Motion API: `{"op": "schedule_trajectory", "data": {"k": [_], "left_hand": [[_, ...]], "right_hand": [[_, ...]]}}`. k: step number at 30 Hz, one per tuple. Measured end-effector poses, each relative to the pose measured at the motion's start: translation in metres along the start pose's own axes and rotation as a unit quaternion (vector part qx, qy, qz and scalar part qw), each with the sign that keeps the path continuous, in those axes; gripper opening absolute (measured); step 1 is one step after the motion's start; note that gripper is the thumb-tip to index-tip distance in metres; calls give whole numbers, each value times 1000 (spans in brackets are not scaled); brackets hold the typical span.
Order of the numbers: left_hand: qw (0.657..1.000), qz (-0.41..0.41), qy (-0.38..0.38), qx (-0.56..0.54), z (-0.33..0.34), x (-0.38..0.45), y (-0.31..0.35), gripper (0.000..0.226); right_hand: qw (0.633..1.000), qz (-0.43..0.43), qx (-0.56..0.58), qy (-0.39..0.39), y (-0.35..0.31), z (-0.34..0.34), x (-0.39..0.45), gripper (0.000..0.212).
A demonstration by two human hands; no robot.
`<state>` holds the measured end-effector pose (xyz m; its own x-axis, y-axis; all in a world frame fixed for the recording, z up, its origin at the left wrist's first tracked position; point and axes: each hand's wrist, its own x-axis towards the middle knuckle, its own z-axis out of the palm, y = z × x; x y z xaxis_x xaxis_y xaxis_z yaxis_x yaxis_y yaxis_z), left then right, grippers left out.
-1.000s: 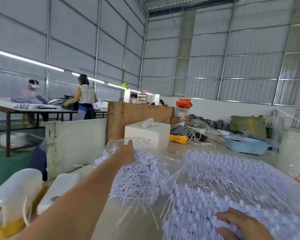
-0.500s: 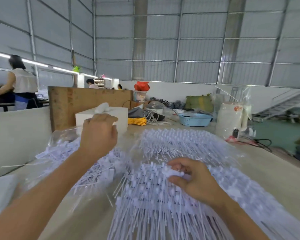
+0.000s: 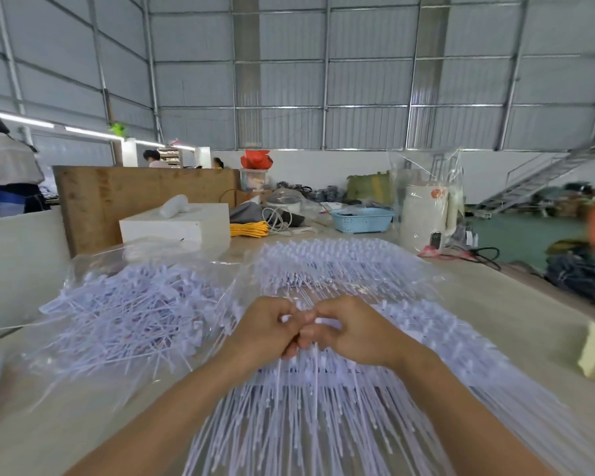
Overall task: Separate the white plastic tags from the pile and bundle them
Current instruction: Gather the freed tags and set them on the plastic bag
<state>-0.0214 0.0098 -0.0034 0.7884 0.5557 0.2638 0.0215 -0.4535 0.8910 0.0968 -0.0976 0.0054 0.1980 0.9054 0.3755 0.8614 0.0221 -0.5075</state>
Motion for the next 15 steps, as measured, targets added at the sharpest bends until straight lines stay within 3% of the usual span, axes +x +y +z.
{"op": "schedule_trajectory", "data": {"k": [4,15], "left_hand": [[997,39,25,56,0,1,-1,36],[990,59,-128,-14,-7,-4,4,39]], "right_hand": [[1000,-17,-22,-14,-5,-4,0,20],[983,23,133,-122,-8,-26,-12,19]]}}
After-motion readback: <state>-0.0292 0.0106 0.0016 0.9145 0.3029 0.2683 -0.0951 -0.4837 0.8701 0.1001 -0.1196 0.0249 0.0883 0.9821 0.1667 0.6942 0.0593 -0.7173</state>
